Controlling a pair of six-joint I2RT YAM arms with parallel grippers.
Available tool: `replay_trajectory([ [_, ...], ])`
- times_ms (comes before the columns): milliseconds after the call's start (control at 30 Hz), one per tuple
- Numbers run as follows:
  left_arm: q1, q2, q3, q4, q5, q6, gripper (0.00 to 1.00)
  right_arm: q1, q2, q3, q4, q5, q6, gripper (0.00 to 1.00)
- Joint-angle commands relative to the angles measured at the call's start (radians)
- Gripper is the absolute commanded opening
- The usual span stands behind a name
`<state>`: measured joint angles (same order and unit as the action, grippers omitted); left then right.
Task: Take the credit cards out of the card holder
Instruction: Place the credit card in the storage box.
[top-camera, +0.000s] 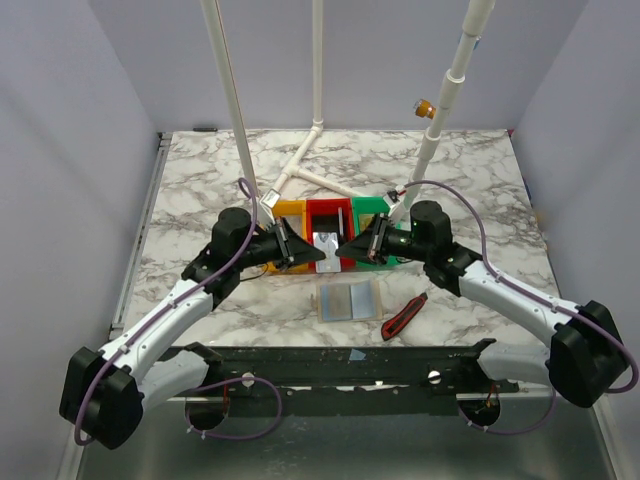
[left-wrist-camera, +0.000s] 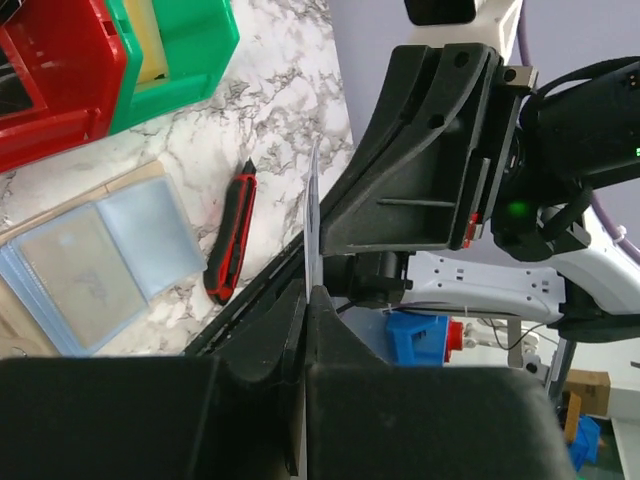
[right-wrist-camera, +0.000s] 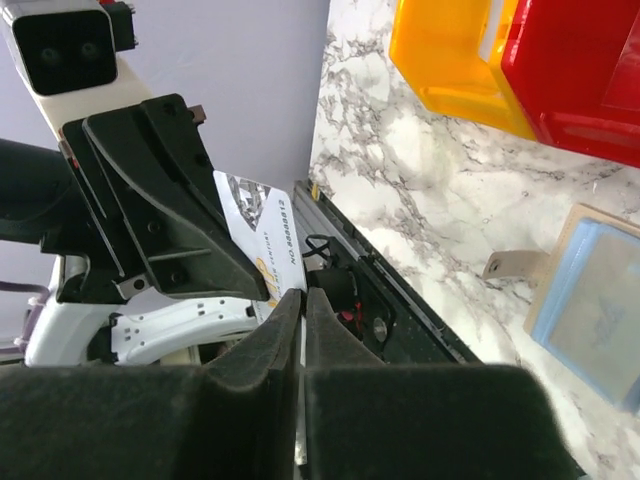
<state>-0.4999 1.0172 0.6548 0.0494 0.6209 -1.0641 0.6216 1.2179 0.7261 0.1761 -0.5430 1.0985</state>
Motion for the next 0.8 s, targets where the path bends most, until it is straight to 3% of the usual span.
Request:
replay_trajectory([
  [0,-0.004,-0.013,-0.005,-0.004,0.017,0.006,0.00,0.009,-0.002,0.009,-0.009,0.007,-0.029,0.18],
  [100,-0.005,-0.022,0.028,-0.108,-0.034,0.057,0.00,0.008,-0.015,0.032,-0.086,0.057,-0.081,0.64],
  [167,-0.005,-0.028,0.061,-0.203,-0.089,0.103,0.00,0.009,-0.026,0.052,-0.155,0.114,-0.116,0.82],
  [200,-0.005,-0.029,0.080,-0.255,-0.132,0.135,0.00,0.008,-0.031,0.066,-0.208,0.148,-0.142,0.85],
  [333,-0.005,-0.014,0.178,-0.492,-0.347,0.234,0.00,0.008,-0.052,0.097,-0.325,0.258,-0.203,0.92],
  [467,-0.006,0.040,0.245,-0.627,-0.560,0.293,0.00,0.008,-0.063,0.112,-0.379,0.310,-0.237,0.92],
  [600,-0.006,0.122,0.294,-0.673,-0.718,0.307,0.00,0.009,-0.064,0.125,-0.404,0.320,-0.259,0.92],
  [767,-0.006,0.243,0.366,-0.695,-0.808,0.307,0.00,0.009,-0.061,0.134,-0.428,0.317,-0.282,0.92],
])
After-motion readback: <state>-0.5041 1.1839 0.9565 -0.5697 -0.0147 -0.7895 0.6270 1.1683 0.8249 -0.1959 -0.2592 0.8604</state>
